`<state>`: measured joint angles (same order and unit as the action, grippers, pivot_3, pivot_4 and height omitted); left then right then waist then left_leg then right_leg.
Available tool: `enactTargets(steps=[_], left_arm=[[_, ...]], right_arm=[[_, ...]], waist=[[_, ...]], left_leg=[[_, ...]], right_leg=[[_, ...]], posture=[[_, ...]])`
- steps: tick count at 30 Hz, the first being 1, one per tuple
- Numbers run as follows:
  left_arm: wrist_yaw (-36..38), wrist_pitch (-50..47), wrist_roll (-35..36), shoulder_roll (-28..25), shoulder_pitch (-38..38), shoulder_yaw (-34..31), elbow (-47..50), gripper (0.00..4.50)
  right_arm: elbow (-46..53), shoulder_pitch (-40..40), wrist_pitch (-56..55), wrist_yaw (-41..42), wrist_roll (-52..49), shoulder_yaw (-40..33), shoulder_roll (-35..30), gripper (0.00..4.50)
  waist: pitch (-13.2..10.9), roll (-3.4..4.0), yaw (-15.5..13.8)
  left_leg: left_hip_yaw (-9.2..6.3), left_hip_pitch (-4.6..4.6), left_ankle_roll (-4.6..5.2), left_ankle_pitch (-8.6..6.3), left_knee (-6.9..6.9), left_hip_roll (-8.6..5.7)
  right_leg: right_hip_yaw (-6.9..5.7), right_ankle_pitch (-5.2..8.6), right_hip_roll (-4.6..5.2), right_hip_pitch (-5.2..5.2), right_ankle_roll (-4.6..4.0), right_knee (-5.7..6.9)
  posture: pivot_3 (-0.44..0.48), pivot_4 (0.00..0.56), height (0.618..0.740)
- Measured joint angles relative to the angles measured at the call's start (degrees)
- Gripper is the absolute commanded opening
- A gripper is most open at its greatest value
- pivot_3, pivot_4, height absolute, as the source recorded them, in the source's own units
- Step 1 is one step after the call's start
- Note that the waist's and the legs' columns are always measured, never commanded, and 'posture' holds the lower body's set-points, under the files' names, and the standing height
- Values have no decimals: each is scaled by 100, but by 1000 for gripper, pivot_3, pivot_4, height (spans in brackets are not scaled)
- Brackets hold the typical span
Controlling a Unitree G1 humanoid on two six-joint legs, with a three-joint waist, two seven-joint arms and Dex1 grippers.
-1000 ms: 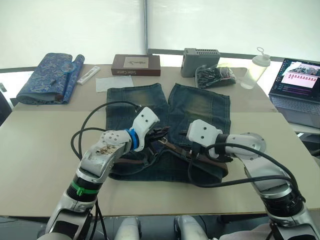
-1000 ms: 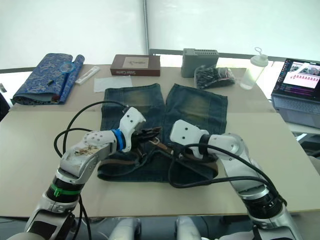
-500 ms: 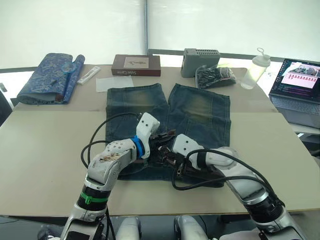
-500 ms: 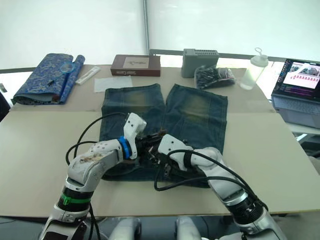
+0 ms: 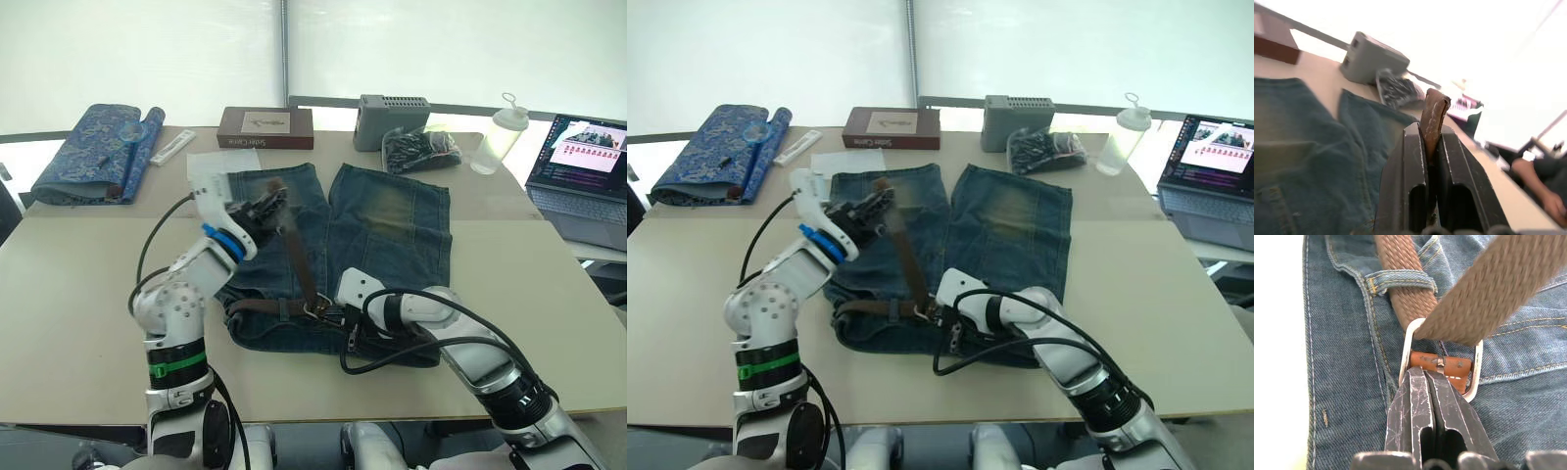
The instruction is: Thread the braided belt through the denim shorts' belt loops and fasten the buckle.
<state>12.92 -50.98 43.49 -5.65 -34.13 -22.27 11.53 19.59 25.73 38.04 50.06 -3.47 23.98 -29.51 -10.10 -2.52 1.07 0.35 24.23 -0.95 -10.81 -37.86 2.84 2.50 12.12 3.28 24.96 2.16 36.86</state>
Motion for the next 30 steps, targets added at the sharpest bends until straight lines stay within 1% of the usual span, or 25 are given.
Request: enactTargets(steps=[3, 6, 8, 11, 15, 18, 22, 30], left_arm=[[-422, -300, 669, 3, 190, -375, 214, 0], [-696, -455, 1113, -6, 506, -501, 544, 0], [-832, -491, 1296, -69, 865, -496, 805, 0], [-998, -465, 1389, -100, 1226, -461, 905, 0], [-1026, -397, 1463, -171, 1526, -373, 988, 0], [-1011, -276, 1515, -272, 1689, -347, 1001, 0], [-962, -149, 1576, -414, 1931, -368, 981, 0], [-1019, 44, 1759, -504, 2139, -395, 868, 0]], right_arm=[[2, -12, -71, 3, -8, 8, -19, 47], [12, -99, -128, 10, -108, -48, -9, 47], [103, -235, 8, 185, -474, -239, -29, 47], [369, -328, 223, 348, -894, -419, -101, 47], [542, -382, 272, 321, -982, -538, -282, 47], [515, -361, 187, 97, -788, -507, -347, 47], [224, -215, 47, -172, -550, -424, -252, 47], [-53, -106, -203, -229, -307, -224, -205, 47]], waist=[[0, 0, -2], [0, 0, -6], [0, -1, -10], [0, -1, -21], [0, -1, -38], [0, -1, -35], [0, -1, -17], [0, -3, -29]], left_leg=[[0, 0, 0, 0, 0, 0], [0, -1, -1, 0, 0, 0], [0, -1, -1, 0, 0, 0], [0, -3, -1, 0, 0, -1], [-1, -2, -1, 0, 0, -1], [0, -1, -1, 0, 0, -1], [0, -1, -1, 0, 0, -1], [1, 2, -2, 0, 0, -1]], right_leg=[[0, 0, 1, -2, 0, -3], [0, -1, 1, -4, 0, -4], [0, -1, 1, -5, -1, -4], [-2, -2, 1, -5, -4, -4], [-3, 11, 1, -5, -29, -9], [-2, 14, 1, -5, -34, -11], [-2, 14, 0, -2, -34, -9], [-2, 15, 3, -4, -36, -15]], posture=[[0, 150, 718], [0, 150, 718], [0, 150, 718], [0, 150, 718], [0, 150, 718], [0, 150, 718], [0, 150, 718], [0, 150, 718]])
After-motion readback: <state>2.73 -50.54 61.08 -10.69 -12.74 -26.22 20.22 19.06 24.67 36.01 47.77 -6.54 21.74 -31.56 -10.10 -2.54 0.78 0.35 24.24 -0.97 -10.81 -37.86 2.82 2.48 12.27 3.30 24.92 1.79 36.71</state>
